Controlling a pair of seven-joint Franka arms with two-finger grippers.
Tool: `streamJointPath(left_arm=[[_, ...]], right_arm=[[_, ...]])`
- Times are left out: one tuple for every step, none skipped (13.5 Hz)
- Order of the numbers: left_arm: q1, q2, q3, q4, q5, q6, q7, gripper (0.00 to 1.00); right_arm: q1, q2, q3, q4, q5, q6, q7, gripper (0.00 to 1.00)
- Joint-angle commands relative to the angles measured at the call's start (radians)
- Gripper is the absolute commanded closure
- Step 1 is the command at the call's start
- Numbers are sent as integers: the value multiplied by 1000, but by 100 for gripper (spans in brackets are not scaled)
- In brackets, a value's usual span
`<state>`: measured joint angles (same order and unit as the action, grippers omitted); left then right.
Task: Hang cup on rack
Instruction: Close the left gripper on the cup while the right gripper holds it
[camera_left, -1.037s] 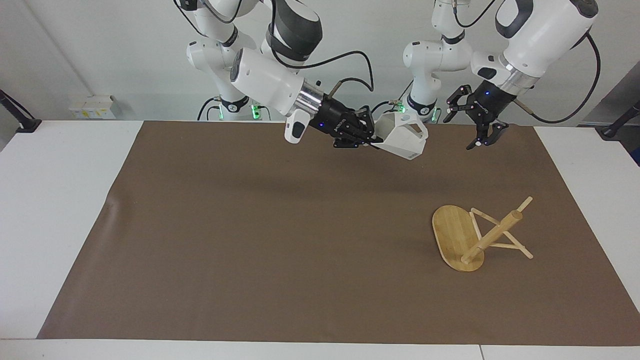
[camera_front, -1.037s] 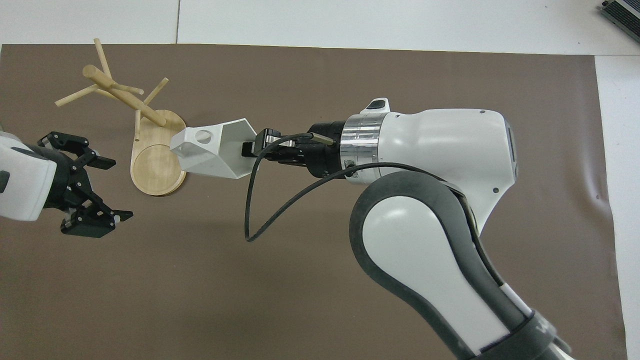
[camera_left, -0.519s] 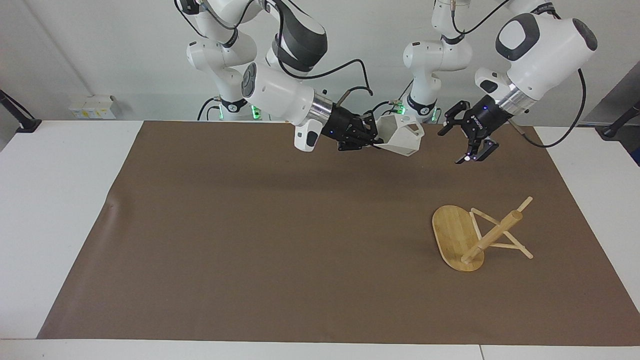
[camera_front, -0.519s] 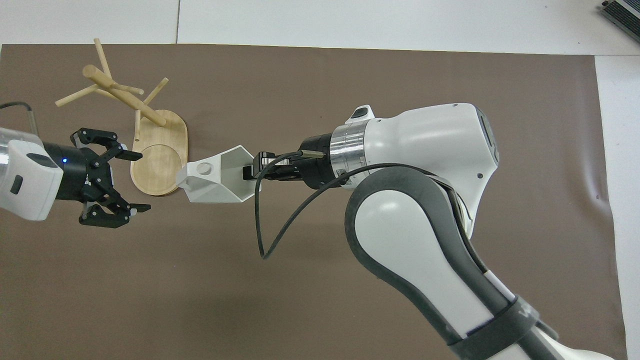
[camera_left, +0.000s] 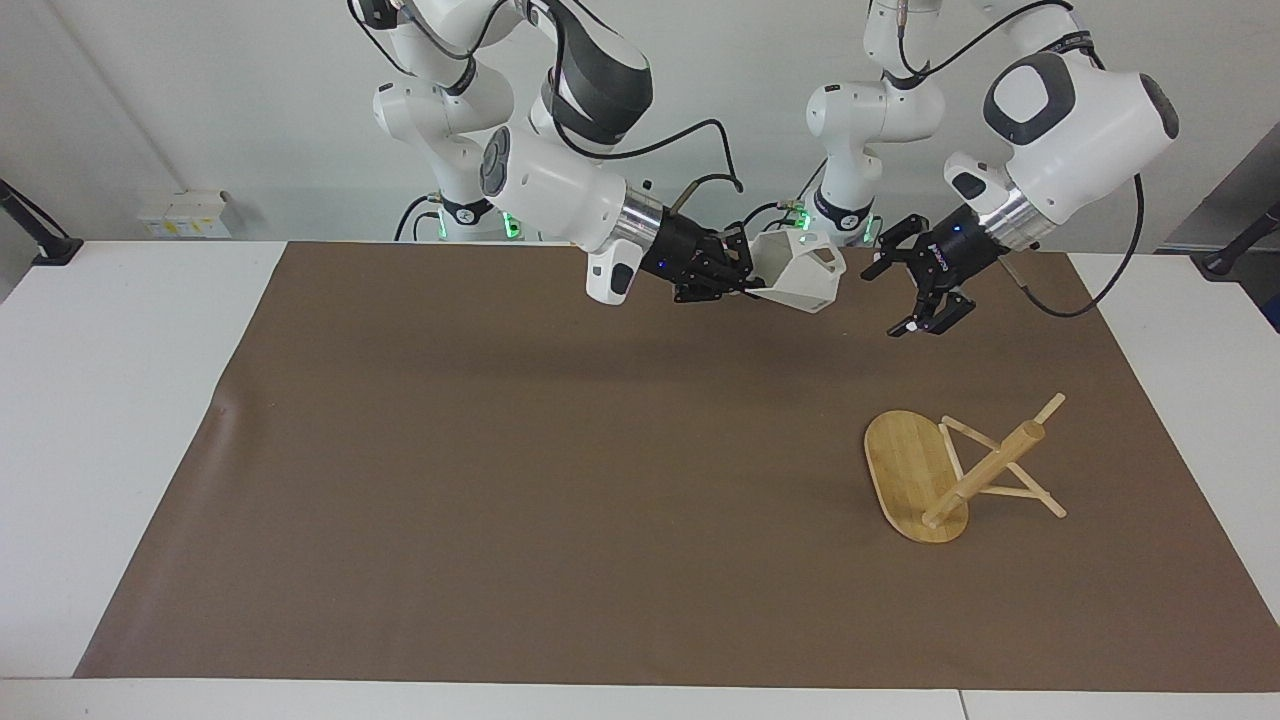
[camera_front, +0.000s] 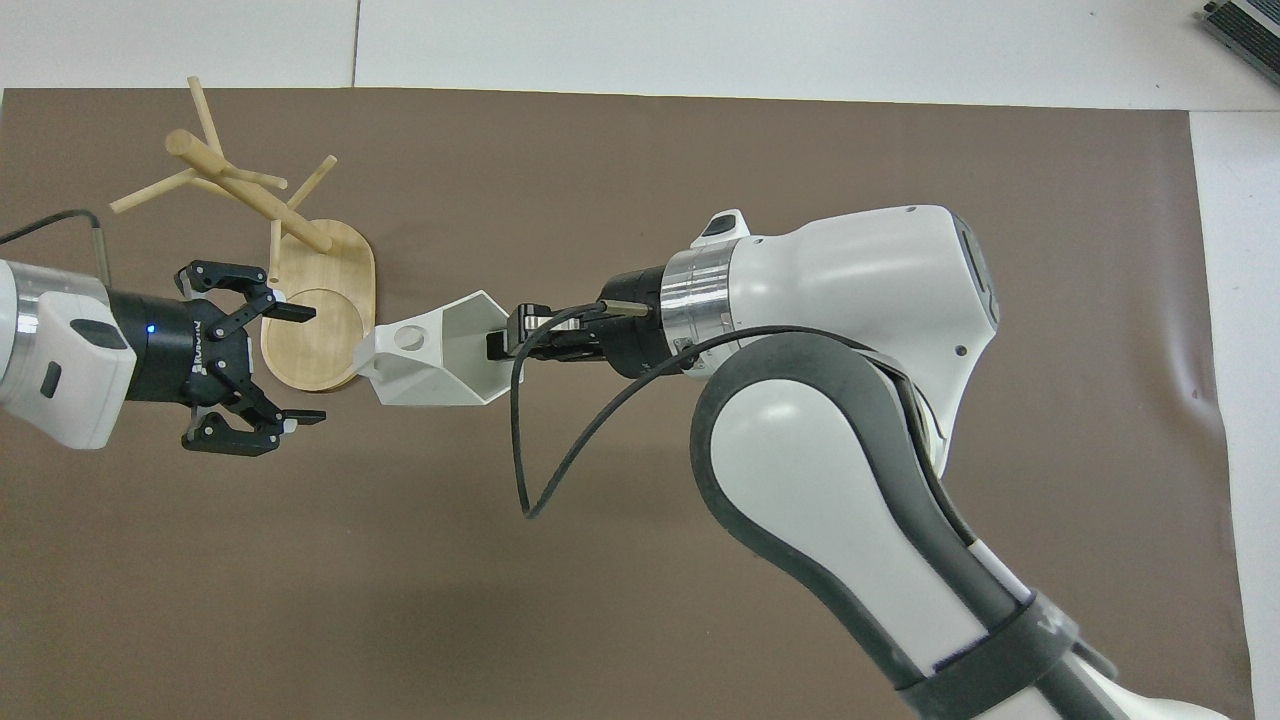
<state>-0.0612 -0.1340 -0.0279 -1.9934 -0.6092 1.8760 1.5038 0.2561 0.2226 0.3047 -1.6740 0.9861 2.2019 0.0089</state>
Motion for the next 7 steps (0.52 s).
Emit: streamJointPath(left_arm=[[-20,-27,0,-41,-79,57,19,0],[-23,-27,-3,-42,-96,72,18,0],[-41,-27,-3,-42,-110,80,15,0],[-60,-27,-4,-44,-113,92,13,0],[-80,-29,-4,-48,-115,98,12,0],[-92,-29,-4,-53,-115,106,10,0],[-101,-32,-4,-62,-118,112,6,0]], right_arm=[[-23,3,7,11,0,-14,-20,100],[-26,3,7,11,2,-11,-21,100],[-38,3,7,14,6,-11,-21,100],[-53,3,7,16,5,-13,-21,100],[-54,3,7,14,8,-13,-21,100],[-52,1,7,14,14,-14,-21,100],[-52,1,8,14,14,-16,-20,100]])
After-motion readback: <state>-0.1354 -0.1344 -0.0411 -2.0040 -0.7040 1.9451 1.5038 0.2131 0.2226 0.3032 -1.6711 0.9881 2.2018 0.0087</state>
